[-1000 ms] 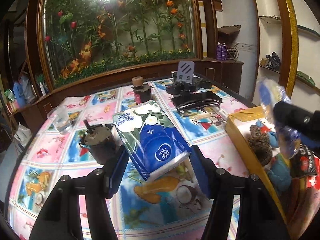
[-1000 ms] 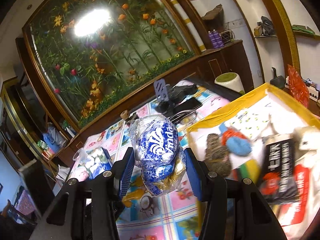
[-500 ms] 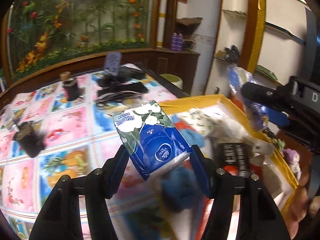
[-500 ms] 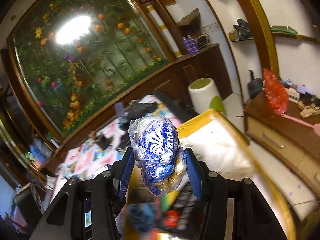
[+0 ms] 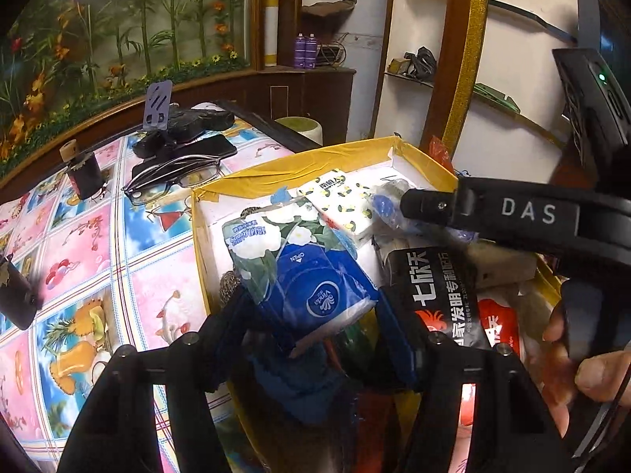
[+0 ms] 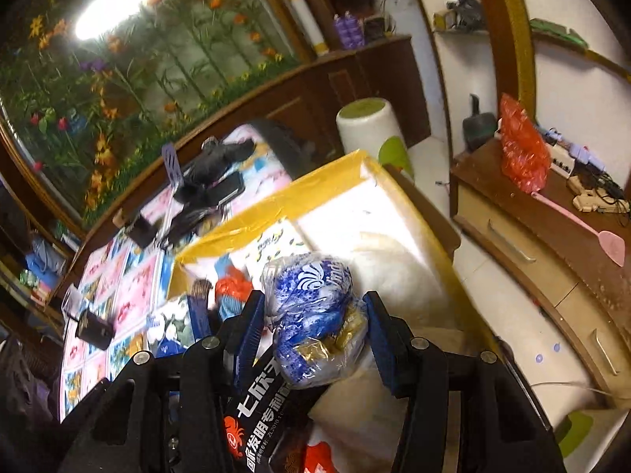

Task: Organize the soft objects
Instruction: 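Lower the tissue pack and candy bag into the box and open both tools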

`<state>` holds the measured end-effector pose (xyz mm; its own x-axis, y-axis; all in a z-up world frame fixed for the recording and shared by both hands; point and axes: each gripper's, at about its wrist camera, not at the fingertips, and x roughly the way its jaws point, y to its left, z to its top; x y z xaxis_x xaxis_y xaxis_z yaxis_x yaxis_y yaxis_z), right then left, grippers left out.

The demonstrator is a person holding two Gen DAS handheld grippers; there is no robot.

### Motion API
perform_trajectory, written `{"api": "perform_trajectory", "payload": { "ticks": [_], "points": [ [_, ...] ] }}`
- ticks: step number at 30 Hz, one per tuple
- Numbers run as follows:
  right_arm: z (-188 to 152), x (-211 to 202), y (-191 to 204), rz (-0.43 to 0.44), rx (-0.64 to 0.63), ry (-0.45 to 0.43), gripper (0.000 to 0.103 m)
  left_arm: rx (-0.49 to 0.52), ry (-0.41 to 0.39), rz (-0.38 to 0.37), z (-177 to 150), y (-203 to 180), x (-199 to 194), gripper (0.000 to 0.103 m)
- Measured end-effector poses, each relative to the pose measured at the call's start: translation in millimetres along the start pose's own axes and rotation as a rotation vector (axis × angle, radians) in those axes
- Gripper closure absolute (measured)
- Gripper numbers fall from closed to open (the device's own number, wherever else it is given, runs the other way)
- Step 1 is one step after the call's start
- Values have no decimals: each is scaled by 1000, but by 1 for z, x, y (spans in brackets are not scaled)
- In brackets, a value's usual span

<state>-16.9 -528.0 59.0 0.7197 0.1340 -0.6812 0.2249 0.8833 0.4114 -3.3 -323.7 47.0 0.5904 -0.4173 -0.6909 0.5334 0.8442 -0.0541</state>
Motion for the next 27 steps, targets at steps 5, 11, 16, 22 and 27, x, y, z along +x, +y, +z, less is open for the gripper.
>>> {"api": "perform_trajectory", "payload": {
  "ticks": [5, 11, 16, 22, 27],
  "points": [
    [-6, -3, 4, -6, -7, -13, 42, -26, -1, -16, 0, 4, -1, 33],
    [-10, -21, 11, -8, -30, -62, 31, -38, -21, -22, 0, 6, -6, 22],
    [-14, -44, 15, -9, -54, -113, 25, 16, -76, 12, -3, -2, -18, 20],
    [-20, -68, 19, -36, -76, -158, 18, 80, -161, 69, -6, -12, -35, 13],
    [-32, -79, 22, -43, -99, -166, 17, 101, -184, 94, -8, -13, -41, 10]
  ]
}}
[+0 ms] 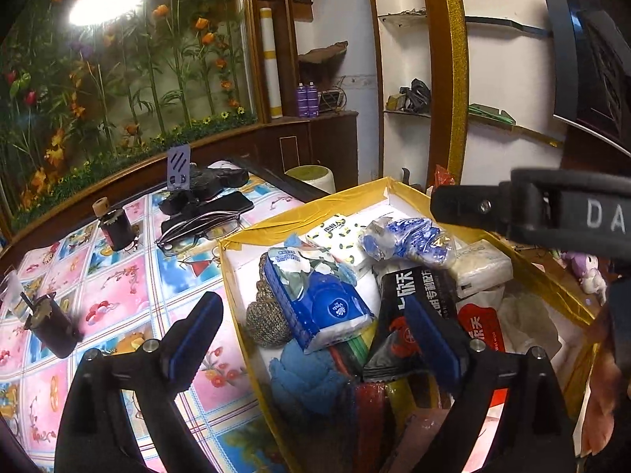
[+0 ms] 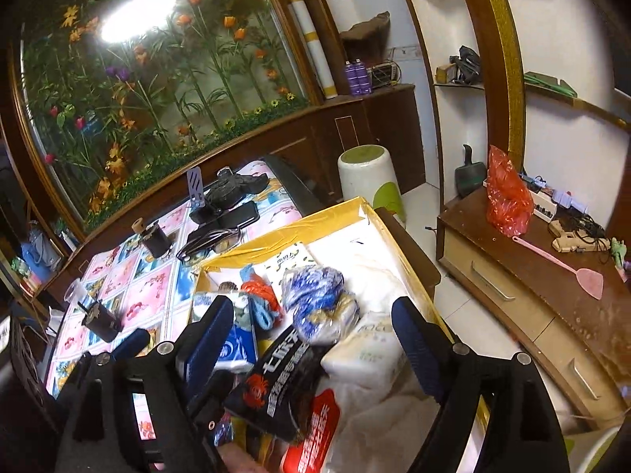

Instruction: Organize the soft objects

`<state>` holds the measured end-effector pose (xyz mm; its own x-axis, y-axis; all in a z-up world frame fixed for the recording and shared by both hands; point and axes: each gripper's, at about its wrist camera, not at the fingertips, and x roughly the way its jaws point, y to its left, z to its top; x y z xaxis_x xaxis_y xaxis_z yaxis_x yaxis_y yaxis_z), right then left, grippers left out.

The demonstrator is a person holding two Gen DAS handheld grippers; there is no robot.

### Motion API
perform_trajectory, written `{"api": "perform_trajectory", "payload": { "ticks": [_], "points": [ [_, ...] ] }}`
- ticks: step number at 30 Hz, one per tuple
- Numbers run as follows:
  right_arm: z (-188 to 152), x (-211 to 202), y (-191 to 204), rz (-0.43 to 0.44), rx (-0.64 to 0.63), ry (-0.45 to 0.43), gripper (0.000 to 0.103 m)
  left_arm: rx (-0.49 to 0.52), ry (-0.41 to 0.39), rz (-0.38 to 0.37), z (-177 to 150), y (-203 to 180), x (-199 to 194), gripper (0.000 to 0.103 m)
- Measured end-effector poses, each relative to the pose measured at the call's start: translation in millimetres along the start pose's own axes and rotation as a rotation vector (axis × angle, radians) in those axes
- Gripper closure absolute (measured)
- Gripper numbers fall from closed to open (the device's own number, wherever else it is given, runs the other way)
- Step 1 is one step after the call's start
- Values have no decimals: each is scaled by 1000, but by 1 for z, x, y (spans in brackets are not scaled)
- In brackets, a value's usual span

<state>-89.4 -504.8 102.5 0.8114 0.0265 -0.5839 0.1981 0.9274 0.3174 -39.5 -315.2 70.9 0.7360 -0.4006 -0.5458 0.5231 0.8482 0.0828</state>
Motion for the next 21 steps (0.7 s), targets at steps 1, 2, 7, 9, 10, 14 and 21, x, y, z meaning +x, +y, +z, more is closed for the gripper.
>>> {"api": "perform_trajectory", "payload": {
  "ticks": [1, 2, 7, 9, 10, 14, 21],
  "points": [
    [-3, -2, 1, -4, -8, 0, 17, 1, -1, 3, 0, 0, -1, 10],
    [-5, -3, 2, -7, -15, 0, 16, 2, -2, 7, -1, 1, -2, 10],
    [-16, -11, -4, -12, -5, -6, 13, -3, 1, 23, -4, 4, -6, 10],
    [-19, -14, -7, -26, -5, -8, 13, -4, -1, 29, -6, 5, -9, 10],
    [-21, -16, -7, -28, -5, -11, 13, -3, -2, 33, -7, 6, -10, 10],
    [-30, -22, -9, -41, -15, -18, 12, 2, -7, 44, -10, 6, -14, 9],
    [-46, -28, -14, -50, -17, -26, 11, 8, -9, 65, -15, 9, -22, 8]
  ]
}}
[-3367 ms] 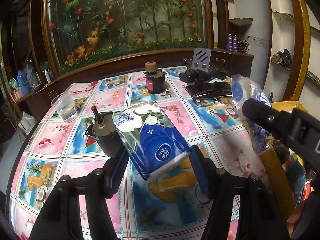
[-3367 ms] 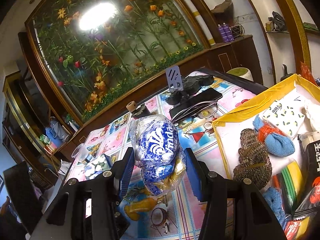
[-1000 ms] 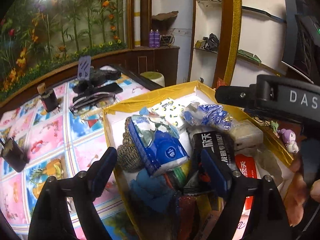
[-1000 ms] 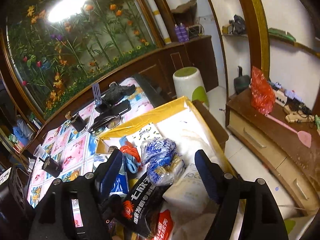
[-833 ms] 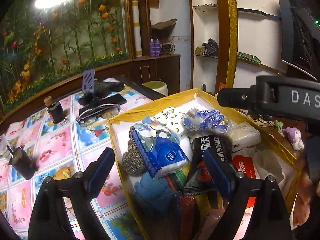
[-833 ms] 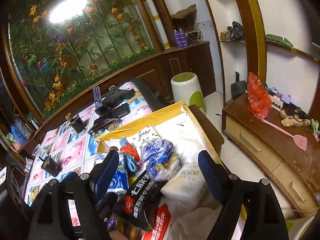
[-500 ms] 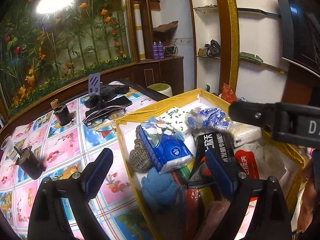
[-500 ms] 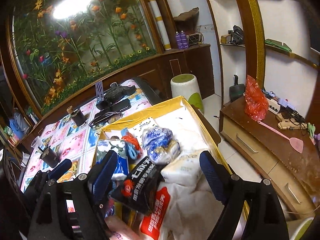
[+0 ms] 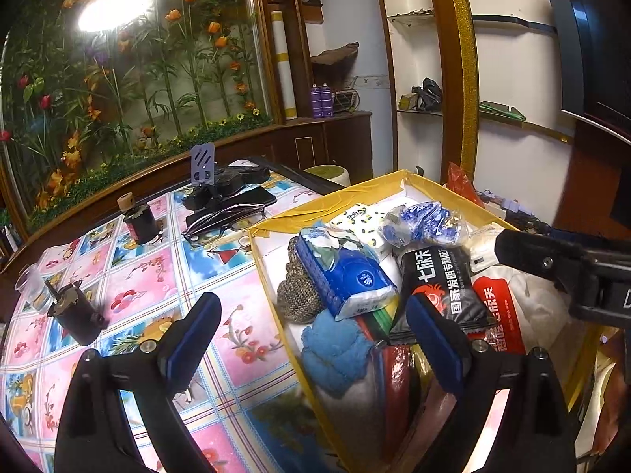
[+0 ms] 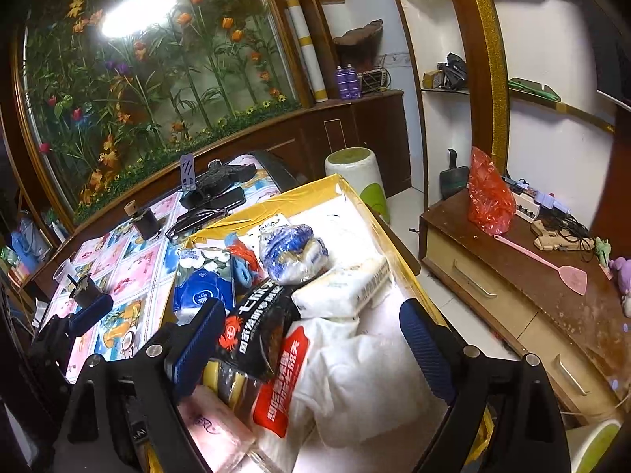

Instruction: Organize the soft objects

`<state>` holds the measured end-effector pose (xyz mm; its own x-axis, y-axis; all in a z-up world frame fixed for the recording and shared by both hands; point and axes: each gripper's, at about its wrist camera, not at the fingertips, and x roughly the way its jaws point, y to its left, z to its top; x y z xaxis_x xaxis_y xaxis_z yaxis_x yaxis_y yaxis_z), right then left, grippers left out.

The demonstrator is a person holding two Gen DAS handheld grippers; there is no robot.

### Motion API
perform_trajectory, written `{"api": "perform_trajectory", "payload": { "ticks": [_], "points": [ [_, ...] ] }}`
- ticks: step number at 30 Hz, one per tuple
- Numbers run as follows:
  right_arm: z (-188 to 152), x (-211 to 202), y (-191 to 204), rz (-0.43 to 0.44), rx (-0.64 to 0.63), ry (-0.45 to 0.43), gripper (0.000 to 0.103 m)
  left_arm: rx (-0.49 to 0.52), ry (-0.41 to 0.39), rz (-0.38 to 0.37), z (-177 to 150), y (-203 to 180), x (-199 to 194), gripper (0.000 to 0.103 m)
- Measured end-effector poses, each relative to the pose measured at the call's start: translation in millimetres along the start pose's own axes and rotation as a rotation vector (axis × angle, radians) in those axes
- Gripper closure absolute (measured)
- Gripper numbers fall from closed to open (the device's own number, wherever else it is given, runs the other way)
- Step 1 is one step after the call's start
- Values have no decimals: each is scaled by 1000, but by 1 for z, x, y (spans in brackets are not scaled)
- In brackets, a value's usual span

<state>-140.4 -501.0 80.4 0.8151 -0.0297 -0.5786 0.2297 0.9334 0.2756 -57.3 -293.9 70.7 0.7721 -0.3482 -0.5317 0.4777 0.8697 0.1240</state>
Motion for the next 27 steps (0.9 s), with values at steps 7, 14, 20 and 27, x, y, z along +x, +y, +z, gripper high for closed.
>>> {"api": "perform_trajectory", "payload": {
  "ticks": [7, 14, 20, 27],
  "points": [
    [-6, -12, -1, -9, -10, -35, 10, 9, -13, 30, -6, 3, -7, 4],
    [-18, -17, 4, 4, -21, -54, 10, 69, 3, 68, -14, -2, -11, 3],
    [-23, -22, 5, -8, -29, -84, 10, 77, 49, 59, -19, 2, -17, 3],
    [-24, -20, 4, -15, -21, -85, 10, 62, 58, 65, -20, 7, -19, 1]
  ]
}}
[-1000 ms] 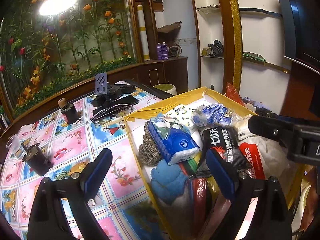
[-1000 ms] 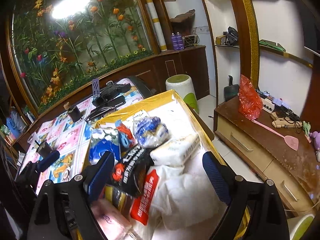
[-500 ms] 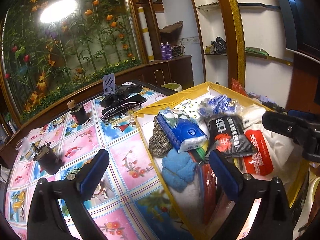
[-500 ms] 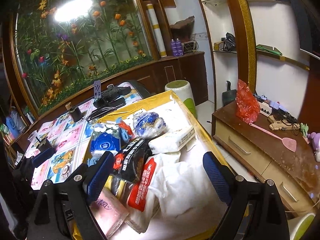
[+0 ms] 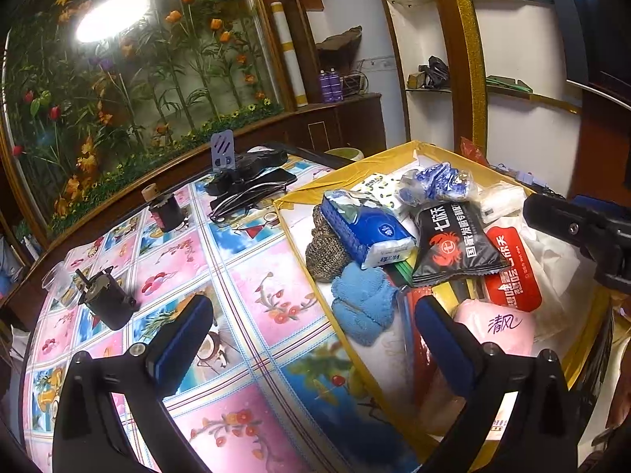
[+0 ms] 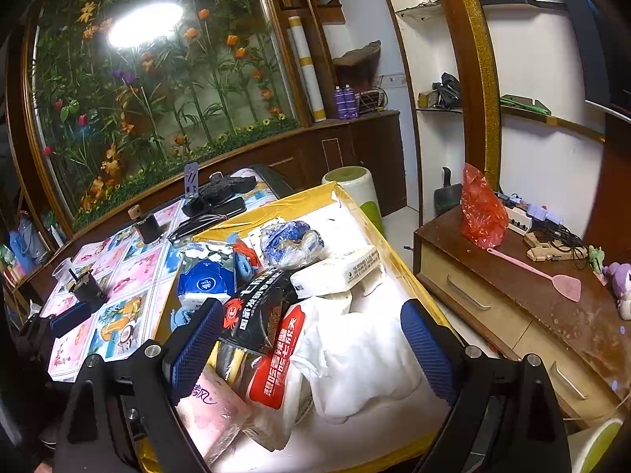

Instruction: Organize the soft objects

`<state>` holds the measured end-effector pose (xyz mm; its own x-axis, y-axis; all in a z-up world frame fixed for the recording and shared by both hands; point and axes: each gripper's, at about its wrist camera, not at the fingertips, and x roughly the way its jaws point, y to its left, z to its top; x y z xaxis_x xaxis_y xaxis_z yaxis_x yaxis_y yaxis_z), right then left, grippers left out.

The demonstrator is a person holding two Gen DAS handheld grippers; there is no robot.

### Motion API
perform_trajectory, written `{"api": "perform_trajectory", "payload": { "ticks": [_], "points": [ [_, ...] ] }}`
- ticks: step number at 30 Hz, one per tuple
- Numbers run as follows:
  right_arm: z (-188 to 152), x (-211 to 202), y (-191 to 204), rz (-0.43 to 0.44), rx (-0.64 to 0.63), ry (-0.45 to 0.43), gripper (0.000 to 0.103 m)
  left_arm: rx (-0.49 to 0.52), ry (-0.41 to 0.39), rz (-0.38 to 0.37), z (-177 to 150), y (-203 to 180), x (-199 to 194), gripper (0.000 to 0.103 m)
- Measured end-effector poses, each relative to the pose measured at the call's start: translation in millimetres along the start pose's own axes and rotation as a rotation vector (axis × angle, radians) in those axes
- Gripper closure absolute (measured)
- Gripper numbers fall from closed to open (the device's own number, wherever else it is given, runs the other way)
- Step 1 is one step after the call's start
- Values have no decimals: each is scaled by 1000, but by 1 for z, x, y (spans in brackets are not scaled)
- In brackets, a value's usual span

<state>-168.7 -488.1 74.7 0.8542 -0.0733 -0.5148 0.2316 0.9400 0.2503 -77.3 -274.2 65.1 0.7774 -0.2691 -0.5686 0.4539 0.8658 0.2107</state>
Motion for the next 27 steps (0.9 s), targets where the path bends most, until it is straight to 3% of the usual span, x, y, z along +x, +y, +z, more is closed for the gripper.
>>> {"api": "perform_trajectory", "payload": {
  "ticks": [9, 17, 23, 27],
  "points": [
    [1, 0, 1, -9, -3, -5, 9, -10, 12, -56, 0, 0, -1, 1],
    [1, 0, 1, -1, -1, -13, 9, 11, 2, 63, 2, -5, -2, 1],
    [0, -1, 0, -1, -2, -18, 9, 52, -17, 115, 2, -11, -6, 0],
    [0, -1, 1, 0, -2, -18, 9, 50, -9, 110, 2, -10, -6, 1]
  ]
}}
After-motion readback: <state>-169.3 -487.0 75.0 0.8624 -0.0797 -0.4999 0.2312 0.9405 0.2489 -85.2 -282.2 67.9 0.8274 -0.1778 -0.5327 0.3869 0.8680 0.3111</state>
